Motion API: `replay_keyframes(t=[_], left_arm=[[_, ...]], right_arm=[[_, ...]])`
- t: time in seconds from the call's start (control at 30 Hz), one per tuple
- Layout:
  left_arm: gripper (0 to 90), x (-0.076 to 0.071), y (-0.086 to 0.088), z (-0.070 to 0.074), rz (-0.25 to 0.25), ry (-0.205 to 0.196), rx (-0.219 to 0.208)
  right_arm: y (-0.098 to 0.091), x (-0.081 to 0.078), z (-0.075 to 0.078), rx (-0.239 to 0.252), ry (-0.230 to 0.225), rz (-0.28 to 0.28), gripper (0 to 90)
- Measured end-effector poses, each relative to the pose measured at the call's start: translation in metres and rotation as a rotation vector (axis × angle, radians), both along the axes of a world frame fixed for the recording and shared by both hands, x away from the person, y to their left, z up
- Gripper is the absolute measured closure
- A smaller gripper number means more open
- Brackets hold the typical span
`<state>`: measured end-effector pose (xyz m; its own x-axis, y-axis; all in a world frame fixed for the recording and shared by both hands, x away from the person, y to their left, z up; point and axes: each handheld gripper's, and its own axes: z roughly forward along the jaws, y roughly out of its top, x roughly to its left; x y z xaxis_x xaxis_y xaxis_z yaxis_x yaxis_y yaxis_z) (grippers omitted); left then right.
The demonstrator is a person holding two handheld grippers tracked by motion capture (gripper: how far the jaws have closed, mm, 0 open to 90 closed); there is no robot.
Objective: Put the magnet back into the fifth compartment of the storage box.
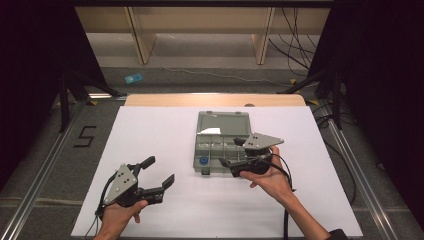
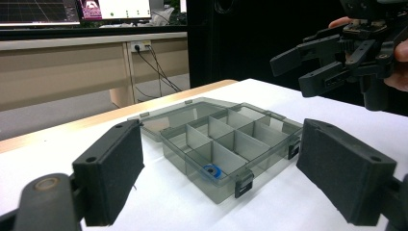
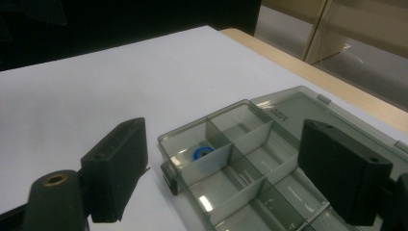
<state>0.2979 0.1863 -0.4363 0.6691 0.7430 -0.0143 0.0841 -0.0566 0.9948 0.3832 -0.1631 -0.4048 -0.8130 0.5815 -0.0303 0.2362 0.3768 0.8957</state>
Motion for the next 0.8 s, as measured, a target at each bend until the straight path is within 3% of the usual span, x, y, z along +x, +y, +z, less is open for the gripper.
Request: replay_keyframes(t=[0.57,0.63,0.67,0.73,0.8], left_arm=[[15.7,0.000,0.000,0.000,0.000,-0.001,-0.001],[15.7,0.000,0.000,0.000,0.000,-0.002,0.001],[15.6,0.000,0.000,0.000,0.000,-0.002,0.001],[15.6,0.000,0.000,0.000,0.001,-0.001,-0.001],[15.6,0.000,0.000,0.000,0.001,-0.001,-0.001]], right_arm=[[-0.012,-0.008,-0.003,0.034,-0.019,-0.030,17.9],[-0.014,-0.010,-0.003,0.042,0.003,-0.026,17.9],[-0.014,-0.010,-0.004,0.051,-0.029,-0.038,18.0],[-0.016,-0.013,-0.003,0.051,-0.005,-0.033,17.9],[-0.017,-0.015,-0.004,0.057,-0.015,-0.040,17.9]])
